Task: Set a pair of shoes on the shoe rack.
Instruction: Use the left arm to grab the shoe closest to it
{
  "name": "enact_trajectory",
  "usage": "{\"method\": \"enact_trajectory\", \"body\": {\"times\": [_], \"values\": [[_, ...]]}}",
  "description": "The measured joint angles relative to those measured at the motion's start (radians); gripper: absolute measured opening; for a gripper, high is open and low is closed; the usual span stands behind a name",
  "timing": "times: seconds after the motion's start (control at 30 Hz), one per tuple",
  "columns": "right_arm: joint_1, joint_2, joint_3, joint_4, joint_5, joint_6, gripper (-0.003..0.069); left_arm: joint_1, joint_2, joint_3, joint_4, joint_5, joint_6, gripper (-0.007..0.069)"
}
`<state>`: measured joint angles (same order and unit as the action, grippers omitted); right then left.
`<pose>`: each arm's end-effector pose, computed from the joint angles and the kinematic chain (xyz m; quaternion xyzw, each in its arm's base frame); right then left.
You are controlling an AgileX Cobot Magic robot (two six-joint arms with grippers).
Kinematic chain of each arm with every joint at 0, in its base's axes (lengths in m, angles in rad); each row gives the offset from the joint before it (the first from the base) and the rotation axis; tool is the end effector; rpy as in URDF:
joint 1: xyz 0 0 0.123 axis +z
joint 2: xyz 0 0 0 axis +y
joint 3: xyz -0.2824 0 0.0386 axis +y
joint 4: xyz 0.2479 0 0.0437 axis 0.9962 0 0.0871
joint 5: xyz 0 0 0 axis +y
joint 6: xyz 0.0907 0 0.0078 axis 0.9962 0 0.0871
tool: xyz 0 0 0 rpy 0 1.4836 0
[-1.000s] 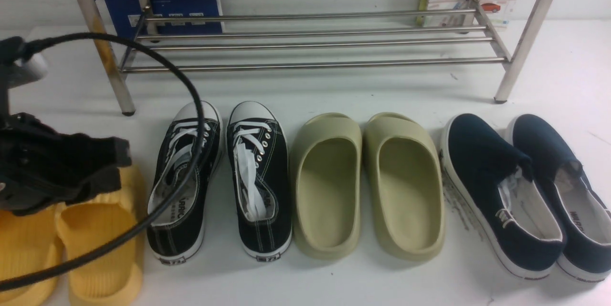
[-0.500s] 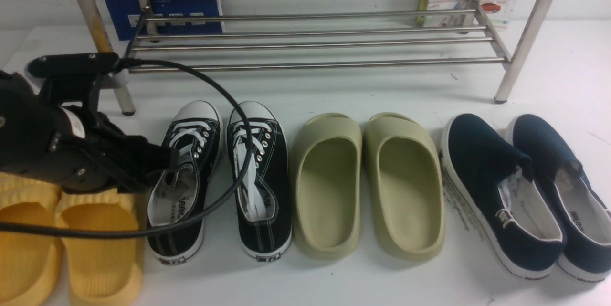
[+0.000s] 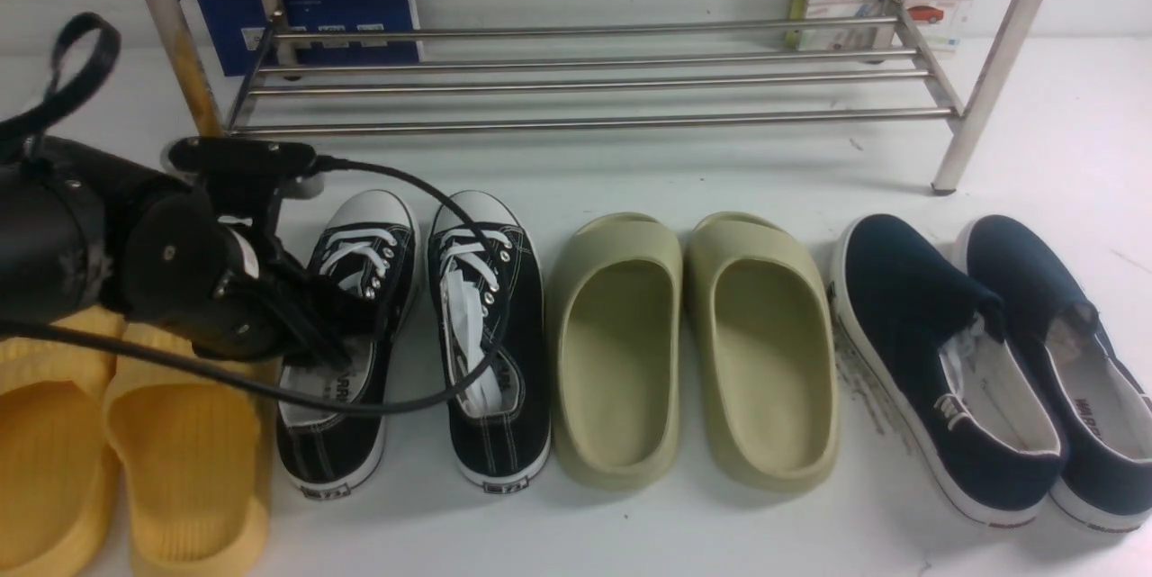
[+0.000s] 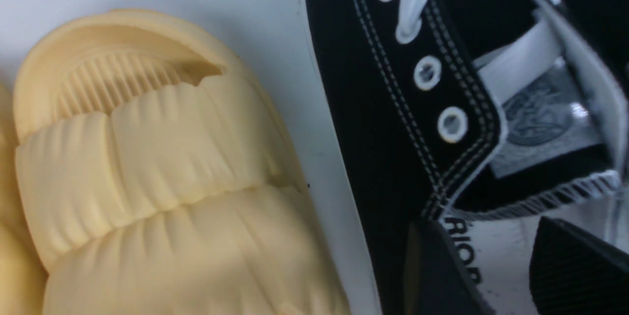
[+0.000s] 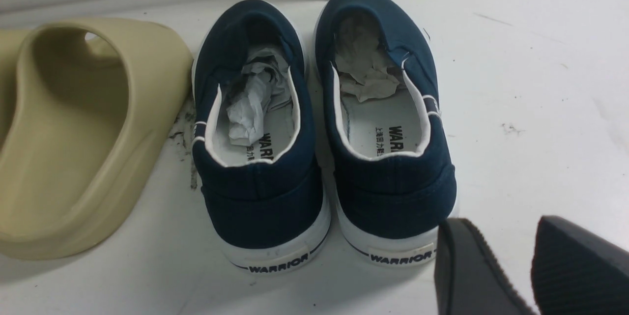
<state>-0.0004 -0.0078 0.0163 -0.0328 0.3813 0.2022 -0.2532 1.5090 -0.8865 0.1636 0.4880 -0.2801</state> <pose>0.0524 -0.0011 0.1738 0.0729 0.8022 0.0458 0.5908 0.2879 -0.0673 0.2209 0.0462 0.9603 -0.0166 0.2748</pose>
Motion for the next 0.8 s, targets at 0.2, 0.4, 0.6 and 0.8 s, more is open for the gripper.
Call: {"method": "enact_trajectory", "body": {"times": [0.2,0.4,0.6,0.8], "values": [[0.000,0.000,0.000,0.000,0.000,0.000,0.0239,0.000,0.058,-0.001,0.029,-0.011,0.000,0.0290],[0.000,0.000,0.000,0.000,0.000,0.000,0.0239,0.000,0.117,-0.001,0.097,-0.050,-0.023,0.0265],[0.000,0.000,0.000,0.000,0.000,0.000,0.0239,0.000,0.143,-0.002,0.155,-0.071,-0.120,0.0123],[0.000,0.000,0.000,-0.001,0.000,0.000,0.0239,0.000,0.119,-0.002,0.167,-0.070,-0.179,-0.0013]]}}
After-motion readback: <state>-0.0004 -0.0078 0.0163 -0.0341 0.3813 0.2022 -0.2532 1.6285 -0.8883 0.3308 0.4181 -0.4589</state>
